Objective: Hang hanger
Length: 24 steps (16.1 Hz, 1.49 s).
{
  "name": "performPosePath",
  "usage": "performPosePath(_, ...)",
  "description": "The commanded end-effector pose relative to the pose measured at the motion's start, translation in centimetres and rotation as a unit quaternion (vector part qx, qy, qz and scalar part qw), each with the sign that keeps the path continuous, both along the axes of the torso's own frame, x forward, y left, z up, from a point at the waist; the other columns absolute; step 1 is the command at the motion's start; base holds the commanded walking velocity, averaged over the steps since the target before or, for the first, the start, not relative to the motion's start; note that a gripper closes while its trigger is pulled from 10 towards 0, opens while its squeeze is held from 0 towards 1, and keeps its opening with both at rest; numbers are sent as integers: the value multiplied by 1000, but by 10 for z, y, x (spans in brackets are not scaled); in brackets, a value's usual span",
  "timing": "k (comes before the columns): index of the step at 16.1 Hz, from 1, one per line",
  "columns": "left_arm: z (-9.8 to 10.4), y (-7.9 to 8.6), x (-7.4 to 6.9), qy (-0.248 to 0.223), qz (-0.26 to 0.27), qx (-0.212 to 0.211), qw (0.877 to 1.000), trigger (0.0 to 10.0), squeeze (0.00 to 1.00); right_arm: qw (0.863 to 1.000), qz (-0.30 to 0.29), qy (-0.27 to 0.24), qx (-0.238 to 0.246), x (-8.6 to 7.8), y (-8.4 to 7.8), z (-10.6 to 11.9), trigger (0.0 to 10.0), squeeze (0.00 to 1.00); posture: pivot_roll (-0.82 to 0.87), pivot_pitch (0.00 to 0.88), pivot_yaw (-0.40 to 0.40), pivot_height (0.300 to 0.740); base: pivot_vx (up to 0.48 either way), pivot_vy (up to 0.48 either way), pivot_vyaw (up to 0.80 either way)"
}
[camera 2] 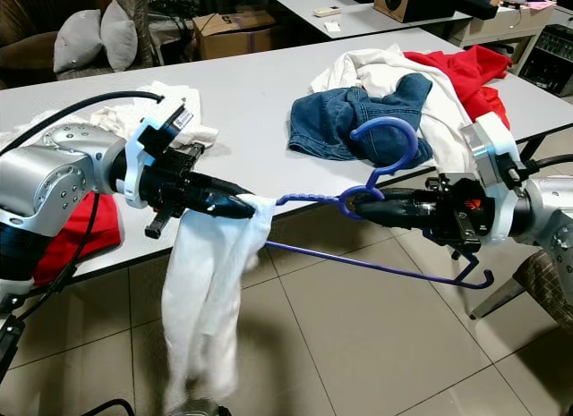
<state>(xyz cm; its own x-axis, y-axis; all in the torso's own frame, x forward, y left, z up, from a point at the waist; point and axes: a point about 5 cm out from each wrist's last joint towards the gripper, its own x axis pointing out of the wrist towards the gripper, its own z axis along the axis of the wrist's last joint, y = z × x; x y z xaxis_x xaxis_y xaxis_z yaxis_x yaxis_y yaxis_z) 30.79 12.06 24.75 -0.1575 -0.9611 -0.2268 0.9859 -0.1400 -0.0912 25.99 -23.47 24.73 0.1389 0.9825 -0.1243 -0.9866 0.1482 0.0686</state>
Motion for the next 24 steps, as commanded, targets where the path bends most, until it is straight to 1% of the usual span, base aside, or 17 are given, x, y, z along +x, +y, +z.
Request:
performPosePath(1, 4, -2, -3, -14, -6, 0, 1000, 0, 0, 1000, 10, -25, 6, 1, 3, 9, 0, 0, -53, 0, 59, 740, 0, 0, 0)
performPosePath(4, 3, -2, -3, -10, -4, -4, 1000, 0, 0, 1000, 9, -26, 6, 1, 4, 9, 0, 0, -55, 0, 62, 740, 0, 0, 0)
performPosePath(7, -4, -1, -7, -2, -6, -5, 1000, 0, 0, 1000, 0, -26, 10, 2, 3, 11, 0, 0, -58, 0, 65, 740, 0, 0, 0)
performPosePath(8, -5, 0, -8, 1, 3, -12, 1000, 0, 0, 999, -20, -27, 12, 5, 1, 12, 7255, 0, -58, 0, 62, 740, 0, 0, 0)
performPosePath(9, -6, 2, -7, 1, 10, -17, 1000, 0, 0, 999, -32, -26, 18, 7, -1, 14, 10000, 0, -58, 0, 62, 740, 0, 0, 0)
performPosePath(10, -7, 6, -5, 2, 29, -24, 999, 0, 0, 998, -52, -24, 34, 10, -6, 17, 10000, 271, -57, 0, 59, 740, 0, 0, 0)
performPosePath(11, -9, 11, -4, 1, 47, -22, 999, 0, 0, 997, -62, -27, 43, 9, -11, 19, 10000, 1000, -56, 0, 57, 740, 0, 0, 0)
performPosePath(14, -13, 25, 0, -4, 94, -20, 995, 0, 0, 992, -92, -43, 74, 3, -28, 28, 10000, 1000, -48, 0, 47, 740, 0, 0, 0)
performPosePath(15, -16, 30, 2, -7, 113, -17, 993, 0, 0, 989, -103, -53, 98, -1, -37, 35, 10000, 1000, -48, 0, 47, 740, 0, 0, 0)
performPosePath(16, -19, 34, 3, -8, 128, -15, 992, 0, 0, 985, -106, -61, 122, -5, -42, 42, 10000, 1000, -52, 0, 53, 740, 0, 0, 0)
performPosePath(17, -22, 39, 7, -17, 161, -16, 987, 0, 0, 978, -107, -78, 162, -13, -47, 55, 10000, 1000, -57, 0, 61, 740, 0, 0, 0)
performPosePath(18, -20, 43, 12, -28, 197, -29, 980, 0, 0, 974, -96, -80, 191, -21, -45, 61, 10000, 1000, -60, 0, 65, 740, 0, 0, 0)
performPosePath(19, -16, 44, 16, -40, 217, -43, 974, 0, 0, 977, -91, -72, 180, -25, -37, 56, 10000, 1000, -64, 0, 67, 740, 0, 0, 0)
performPosePath(20, -12, 43, 16, -43, 221, -57, 973, 0, 0, 980, -85, -62, 169, -28, -29, 48, 10000, 1000, -64, 0, 67, 740, 0, 0, 0)
performPosePath(21, -6, 41, 17, -49, 228, -75, 970, 0, 0, 984, -75, -46, 158, -31, -16, 37, 10000, 1000, -60, 0, 67, 740, 0, 0, 0)
performPosePath(23, 4, 39, 15, -55, 224, -104, 967, 0, 0, 986, -74, -22, 147, -34, 3, 18, 10000, 1000, -57, 0, 69, 740, 0, 0, 0)
performPosePath(24, 14, 36, 11, -55, 207, -127, 969, 0, 0, 984, -112, 19, 138, -27, 25, -13, 10000, 1000, -53, 0, 68, 740, 0, 0, 0)
